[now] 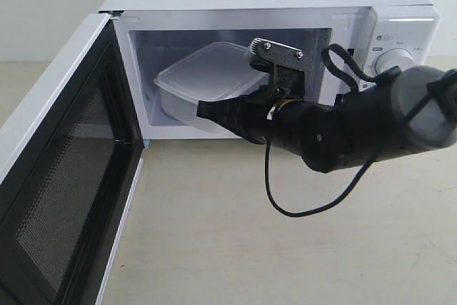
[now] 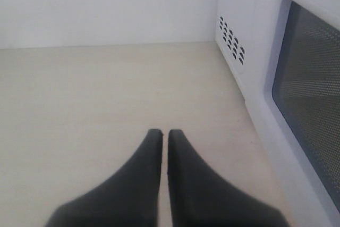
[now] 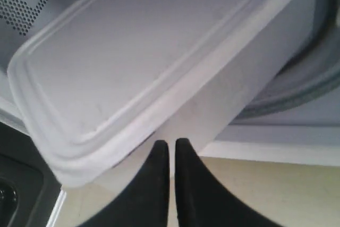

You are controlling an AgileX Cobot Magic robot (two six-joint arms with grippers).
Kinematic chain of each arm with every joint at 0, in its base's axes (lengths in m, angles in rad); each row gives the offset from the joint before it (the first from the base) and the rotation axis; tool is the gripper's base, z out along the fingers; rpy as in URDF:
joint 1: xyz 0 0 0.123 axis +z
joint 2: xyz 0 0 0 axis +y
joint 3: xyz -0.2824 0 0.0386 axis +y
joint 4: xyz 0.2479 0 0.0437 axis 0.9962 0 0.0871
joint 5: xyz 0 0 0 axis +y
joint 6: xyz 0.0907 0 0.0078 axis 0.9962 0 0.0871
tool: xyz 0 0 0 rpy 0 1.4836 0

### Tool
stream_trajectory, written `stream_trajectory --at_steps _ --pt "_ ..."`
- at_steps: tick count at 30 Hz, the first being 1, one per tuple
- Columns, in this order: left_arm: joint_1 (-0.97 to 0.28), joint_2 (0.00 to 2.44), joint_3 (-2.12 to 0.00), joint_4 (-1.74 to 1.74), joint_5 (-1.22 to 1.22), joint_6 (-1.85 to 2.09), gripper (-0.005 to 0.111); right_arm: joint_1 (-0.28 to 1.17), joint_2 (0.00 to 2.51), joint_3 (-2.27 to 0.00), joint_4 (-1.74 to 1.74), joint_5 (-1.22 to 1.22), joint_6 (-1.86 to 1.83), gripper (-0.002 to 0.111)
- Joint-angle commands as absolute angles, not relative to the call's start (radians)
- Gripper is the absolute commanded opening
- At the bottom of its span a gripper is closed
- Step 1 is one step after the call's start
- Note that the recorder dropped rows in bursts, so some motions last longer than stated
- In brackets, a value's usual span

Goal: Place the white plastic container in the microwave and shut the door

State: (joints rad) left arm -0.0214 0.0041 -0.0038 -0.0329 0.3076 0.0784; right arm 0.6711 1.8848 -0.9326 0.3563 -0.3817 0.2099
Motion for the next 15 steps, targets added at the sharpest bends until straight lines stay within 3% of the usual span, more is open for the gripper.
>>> stream_trajectory --at_steps 1,15 --pt "-0.017 0.000 0.000 -0.037 0.306 0.080 0.004 0.666 1.910 -1.005 0.342 -0.374 0.192 0.000" --pt "-0.017 0.000 0.000 -0.037 0.306 0.080 0.004 0.666 1.938 -1.099 0.331 -0.325 0.136 0.000"
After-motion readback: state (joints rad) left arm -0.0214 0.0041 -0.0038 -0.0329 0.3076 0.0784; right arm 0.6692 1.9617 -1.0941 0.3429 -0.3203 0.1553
